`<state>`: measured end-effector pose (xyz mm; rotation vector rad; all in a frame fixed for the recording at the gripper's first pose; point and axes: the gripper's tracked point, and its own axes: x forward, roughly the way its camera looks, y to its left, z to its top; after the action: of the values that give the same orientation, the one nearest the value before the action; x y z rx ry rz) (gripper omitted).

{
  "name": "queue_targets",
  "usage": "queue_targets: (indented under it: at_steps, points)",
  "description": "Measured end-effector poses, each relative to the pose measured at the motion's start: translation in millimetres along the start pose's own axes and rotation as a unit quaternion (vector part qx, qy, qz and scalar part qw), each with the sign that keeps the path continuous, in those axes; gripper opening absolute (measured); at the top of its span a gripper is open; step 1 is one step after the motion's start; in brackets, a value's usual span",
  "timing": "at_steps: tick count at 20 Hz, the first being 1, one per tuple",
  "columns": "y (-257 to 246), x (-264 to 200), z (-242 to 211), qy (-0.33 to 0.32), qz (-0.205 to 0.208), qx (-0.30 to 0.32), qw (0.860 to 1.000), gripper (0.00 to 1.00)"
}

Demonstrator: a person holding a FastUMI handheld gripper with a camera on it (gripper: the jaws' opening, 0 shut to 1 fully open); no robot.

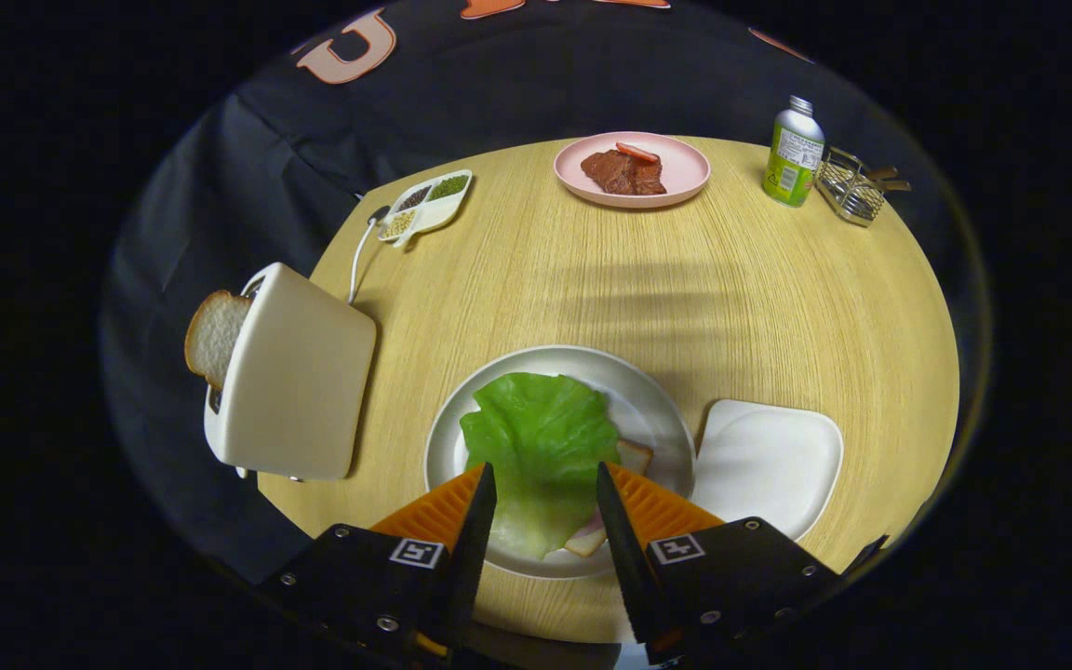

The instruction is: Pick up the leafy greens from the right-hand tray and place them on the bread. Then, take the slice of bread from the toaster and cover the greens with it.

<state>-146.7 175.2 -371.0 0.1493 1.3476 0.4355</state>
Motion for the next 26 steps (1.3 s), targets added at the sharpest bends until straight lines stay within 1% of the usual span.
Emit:
queue_targets:
  at_steps: [2, 4, 7, 10, 11, 13, 17, 21, 25, 26]
  points:
    - [11.2, -15.3, 14.2, -0.02, 0.005, -0.01, 1.0, 0.72]
    - [32.6, -34.4, 34.4, -0.041, 0.015, -0.022, 0.999, 0.76]
    - [80.8, -58.3, 62.5, -0.067, 0.039, -0.056, 0.995, 0.8]
    - [135.5, -70.3, 81.3, -0.068, 0.064, -0.088, 0.992, 0.87]
    - [154.9, -73.3, 87.5, -0.069, 0.075, -0.099, 0.99, 0.87]
    - [186.4, -76.8, 98.8, -0.068, 0.081, -0.115, 0.988, 0.88]
    - [237.4, -69.1, 108.9, -0.049, 0.083, -0.128, 0.987, 0.88]
    - [284.3, -48.7, 104.9, -0.016, 0.091, -0.135, 0.987, 0.88]
    - [300.0, -17.9, 99.9, 0.018, 0.057, -0.128, 0.99, 0.87]
    - [299.6, -8.7, 98.9, 0.026, 0.046, -0.12, 0.991, 0.83]
